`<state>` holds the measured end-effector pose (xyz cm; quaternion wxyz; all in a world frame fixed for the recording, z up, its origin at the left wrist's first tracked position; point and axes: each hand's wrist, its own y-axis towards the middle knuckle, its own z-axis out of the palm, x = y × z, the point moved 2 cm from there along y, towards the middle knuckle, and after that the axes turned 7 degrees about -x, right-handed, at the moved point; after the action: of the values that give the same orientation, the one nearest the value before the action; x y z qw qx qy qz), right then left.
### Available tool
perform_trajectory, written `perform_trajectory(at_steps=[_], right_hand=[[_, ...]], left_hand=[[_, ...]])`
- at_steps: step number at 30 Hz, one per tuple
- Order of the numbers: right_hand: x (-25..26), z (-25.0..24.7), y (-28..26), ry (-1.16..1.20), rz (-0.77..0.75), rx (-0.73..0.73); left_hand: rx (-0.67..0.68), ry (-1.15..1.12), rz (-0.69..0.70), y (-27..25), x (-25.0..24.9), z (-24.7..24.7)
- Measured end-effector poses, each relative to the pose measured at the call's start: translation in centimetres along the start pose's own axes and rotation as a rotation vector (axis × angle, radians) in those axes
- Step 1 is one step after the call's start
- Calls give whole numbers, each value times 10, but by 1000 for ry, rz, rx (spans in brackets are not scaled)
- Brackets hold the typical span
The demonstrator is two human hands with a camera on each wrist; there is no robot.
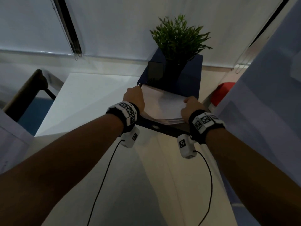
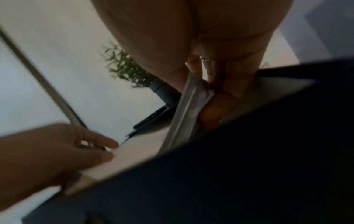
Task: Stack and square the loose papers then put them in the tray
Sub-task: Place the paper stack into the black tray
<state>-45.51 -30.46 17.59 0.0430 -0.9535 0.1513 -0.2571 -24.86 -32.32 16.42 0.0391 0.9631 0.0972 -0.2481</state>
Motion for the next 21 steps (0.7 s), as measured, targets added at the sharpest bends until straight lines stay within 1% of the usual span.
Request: perform_trajectory(at_steps=[3,9,11,15,18,20,21], right_hand=[[3,4,-3,-125,-59,31],[-3,4,-7,-255,-148,46],[-4,2,-7,-258,-154,52],[-10,1,-5,-324,-172,81],[-16,3,-2,-385,-187,109],[-17,3,-1,-393,-228,101],[-16,2,-2,-387,-265,91]], left_hand=[[3,73,47,-1,0,2],[76,154,167,-12,13,3],[95,173,197,-16,14,2],[106,320,272,-28,11,-5],[104,384,303,-30,10,-7],[95,444,319,-32,8,-7],[82,514,334,-35,5,-8]])
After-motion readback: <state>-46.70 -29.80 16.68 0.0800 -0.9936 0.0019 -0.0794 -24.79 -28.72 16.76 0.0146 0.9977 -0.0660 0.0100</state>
